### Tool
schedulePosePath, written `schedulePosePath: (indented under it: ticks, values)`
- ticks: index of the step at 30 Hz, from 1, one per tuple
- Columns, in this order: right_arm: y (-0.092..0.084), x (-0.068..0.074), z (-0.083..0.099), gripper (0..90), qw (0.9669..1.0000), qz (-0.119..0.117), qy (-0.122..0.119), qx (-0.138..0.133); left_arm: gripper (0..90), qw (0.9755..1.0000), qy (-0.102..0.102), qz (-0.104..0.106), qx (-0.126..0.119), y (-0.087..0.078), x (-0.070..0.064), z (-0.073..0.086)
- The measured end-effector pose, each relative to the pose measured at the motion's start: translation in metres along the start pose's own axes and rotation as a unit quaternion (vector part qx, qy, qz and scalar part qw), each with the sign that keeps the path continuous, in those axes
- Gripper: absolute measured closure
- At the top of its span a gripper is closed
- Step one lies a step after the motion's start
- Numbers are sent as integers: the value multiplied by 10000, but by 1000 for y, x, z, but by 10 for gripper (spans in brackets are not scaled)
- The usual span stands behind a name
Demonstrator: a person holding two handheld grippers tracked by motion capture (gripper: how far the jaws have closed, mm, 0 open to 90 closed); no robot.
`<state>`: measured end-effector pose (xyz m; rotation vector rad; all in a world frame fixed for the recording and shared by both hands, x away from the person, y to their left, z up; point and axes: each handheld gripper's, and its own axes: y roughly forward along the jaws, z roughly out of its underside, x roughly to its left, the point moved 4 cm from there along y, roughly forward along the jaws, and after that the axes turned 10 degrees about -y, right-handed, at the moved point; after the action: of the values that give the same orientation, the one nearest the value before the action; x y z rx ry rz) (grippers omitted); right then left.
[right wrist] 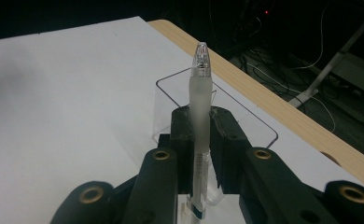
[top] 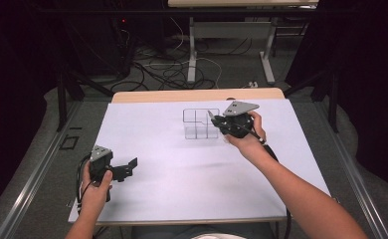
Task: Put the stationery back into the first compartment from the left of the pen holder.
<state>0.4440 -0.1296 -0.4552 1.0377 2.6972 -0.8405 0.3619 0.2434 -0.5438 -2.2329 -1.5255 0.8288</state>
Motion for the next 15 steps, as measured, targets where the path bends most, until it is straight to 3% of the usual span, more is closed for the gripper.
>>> schedulePosePath:
  ticks: [9,15]
  values:
    - [9,-2,-6,802,9986,-43,477,-242,0,10000,-5,11,11,1,0,0]
    - [16,-5,-10,802,9959,13,779,-455,0,10000,11,26,3,2,-1,-1]
